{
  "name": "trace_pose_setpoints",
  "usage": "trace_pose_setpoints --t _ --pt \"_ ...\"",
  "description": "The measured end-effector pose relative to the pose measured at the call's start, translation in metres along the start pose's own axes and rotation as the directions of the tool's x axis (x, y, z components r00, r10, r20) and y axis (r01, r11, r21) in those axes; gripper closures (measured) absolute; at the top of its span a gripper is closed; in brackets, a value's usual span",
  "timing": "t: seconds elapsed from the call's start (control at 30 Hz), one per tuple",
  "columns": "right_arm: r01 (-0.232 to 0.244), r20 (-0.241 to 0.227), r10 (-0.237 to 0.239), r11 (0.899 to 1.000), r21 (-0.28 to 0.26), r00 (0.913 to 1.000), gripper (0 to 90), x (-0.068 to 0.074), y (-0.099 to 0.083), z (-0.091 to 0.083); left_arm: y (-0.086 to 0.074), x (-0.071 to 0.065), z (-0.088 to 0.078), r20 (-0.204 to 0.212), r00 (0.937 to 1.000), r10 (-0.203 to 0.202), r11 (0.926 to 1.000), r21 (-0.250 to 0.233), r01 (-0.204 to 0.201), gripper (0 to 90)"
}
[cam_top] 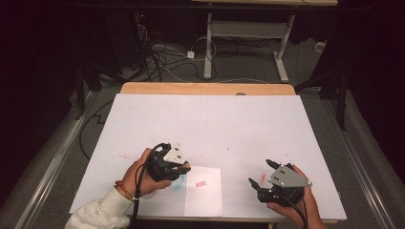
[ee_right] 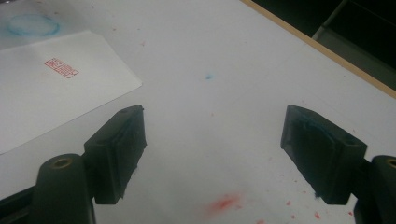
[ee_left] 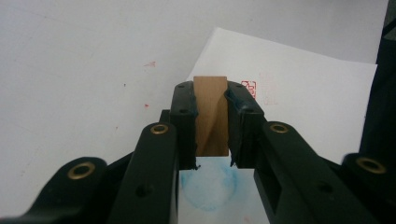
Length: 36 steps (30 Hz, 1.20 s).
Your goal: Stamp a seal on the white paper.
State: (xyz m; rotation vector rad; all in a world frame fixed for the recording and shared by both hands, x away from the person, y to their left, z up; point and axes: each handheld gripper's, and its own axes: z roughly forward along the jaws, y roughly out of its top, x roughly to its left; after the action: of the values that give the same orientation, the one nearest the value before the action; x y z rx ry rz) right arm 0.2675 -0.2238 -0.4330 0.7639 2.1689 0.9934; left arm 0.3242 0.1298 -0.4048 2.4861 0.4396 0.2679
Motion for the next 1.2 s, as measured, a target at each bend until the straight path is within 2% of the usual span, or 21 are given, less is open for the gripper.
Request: trace_pose_setpoints --t 0.27,0.67,1.2 --pt "-0.003 0.009 0.003 1.0 -0.003 1.0 22.3 -0.001 0.0 0.0 -0.012 0.002 -0.006 -0.02 0.9997 -0.013 0.9999 -0.005 0.013 73.6" --pt "-0.007 0.005 0.007 1.0 -0.004 1.0 22.3 -0.002 0.003 0.005 -0.032 0.003 -0.012 -0.03 0.9991 -0.031 0.9995 0.01 0.031 73.6" --pt "-0.007 0.007 0.007 1.0 0.007 1.0 22.2 -0.001 0.002 0.006 -0.066 0.004 -0.028 -0.055 0.9945 -0.089 0.9959 0.013 0.089 73.6"
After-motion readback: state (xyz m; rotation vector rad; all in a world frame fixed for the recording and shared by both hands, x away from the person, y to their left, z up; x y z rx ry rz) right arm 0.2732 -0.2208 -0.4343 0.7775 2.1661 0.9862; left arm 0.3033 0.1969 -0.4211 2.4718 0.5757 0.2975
